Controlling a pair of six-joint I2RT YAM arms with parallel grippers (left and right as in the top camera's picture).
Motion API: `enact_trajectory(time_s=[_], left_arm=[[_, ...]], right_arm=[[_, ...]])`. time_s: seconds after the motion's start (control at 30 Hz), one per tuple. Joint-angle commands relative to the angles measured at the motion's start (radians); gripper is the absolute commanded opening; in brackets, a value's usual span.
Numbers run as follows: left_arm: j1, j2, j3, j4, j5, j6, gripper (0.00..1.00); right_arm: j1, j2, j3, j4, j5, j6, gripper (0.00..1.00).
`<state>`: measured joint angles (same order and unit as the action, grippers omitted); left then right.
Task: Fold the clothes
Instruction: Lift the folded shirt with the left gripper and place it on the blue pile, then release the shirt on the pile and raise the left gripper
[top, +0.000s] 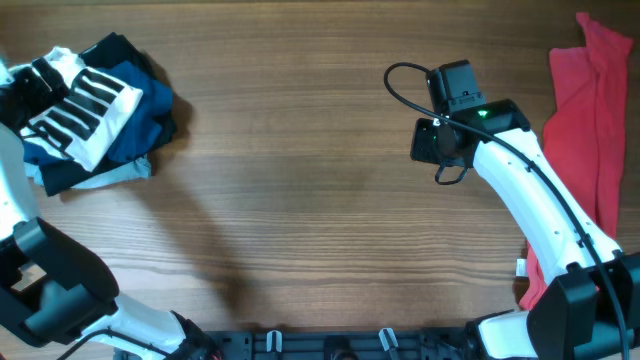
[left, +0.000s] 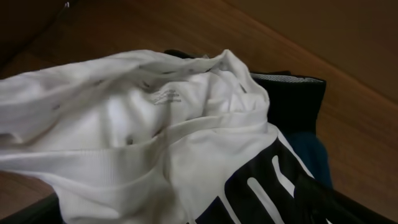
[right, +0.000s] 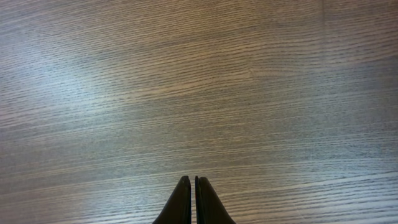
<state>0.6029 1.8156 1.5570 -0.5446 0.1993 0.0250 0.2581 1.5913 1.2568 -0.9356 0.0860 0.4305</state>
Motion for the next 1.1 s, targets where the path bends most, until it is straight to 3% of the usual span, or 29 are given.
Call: enact_trajectory(time_s=[0.0, 0.5, 0.63, 0.73, 1.07], left_arm=[[0.034, -0.005, 0.023, 0.011, 0.016, -0.010, 1.00], [0.163, -0.088, 0.023, 0.007, -0.013, -0.173, 1.00], [0.140, -0.088, 0.023, -0.006, 0.028, -0.171, 1.00], [0.099, -0.086, 0.023, -0.010, 0.027, -0.145, 1.00], [0.018, -0.047, 0.023, 0.031, -0.089, -0.108, 1.00]], right_arm=[[-0.002, 0.008, -0.002, 0.000, -0.009, 0.018, 0.04], [-0.002, 0.008, -0.002, 0.007, -0.009, 0.017, 0.05], [-0.002, 0.008, -0.002, 0.007, -0.010, 0.016, 0.06], [-0.002, 0.008, -0.002, 0.007, -0.029, 0.014, 0.17], [-0.002, 0.008, -0.002, -0.005, -0.043, -0.002, 0.20]])
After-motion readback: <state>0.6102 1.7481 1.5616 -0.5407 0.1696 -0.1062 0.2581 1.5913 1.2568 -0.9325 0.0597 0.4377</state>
